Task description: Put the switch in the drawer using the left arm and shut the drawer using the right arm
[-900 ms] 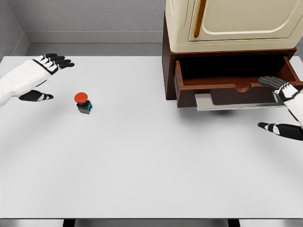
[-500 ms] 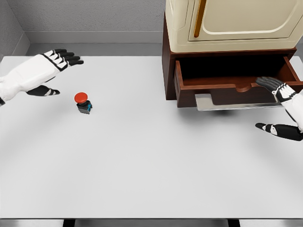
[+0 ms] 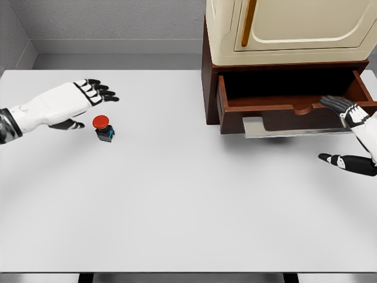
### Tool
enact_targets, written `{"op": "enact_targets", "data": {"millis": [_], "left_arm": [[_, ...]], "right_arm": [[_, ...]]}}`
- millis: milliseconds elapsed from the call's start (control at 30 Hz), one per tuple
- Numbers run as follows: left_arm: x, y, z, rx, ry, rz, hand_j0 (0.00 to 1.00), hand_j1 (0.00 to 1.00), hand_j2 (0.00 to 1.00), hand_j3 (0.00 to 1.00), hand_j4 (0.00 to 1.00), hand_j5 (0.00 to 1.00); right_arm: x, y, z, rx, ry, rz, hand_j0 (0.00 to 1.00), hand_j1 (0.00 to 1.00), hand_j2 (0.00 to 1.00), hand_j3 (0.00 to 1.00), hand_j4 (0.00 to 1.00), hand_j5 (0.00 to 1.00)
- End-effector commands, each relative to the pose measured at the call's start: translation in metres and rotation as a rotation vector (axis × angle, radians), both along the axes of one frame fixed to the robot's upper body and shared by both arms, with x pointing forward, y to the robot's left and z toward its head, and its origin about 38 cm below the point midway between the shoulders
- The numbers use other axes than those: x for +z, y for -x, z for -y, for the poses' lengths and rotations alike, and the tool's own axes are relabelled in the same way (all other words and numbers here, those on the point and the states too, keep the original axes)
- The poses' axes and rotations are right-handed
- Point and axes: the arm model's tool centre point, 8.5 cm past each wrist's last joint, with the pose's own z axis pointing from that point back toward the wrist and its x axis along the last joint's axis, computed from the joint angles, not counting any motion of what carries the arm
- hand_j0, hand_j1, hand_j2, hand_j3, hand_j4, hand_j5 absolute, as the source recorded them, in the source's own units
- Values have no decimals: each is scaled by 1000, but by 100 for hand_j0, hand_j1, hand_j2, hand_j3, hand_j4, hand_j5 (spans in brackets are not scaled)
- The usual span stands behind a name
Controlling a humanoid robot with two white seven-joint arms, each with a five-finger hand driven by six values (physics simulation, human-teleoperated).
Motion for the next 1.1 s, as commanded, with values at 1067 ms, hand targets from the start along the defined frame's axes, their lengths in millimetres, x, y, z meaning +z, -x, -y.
{"op": "enact_targets", "data": {"millis": [1067], "left_arm": [[-37,-5,22,-55,-118,-86,73,73,73,73,73,73]], "right_arm": [[1,0,2,-5,-10,2,100,100,100,100,100,100]]}}
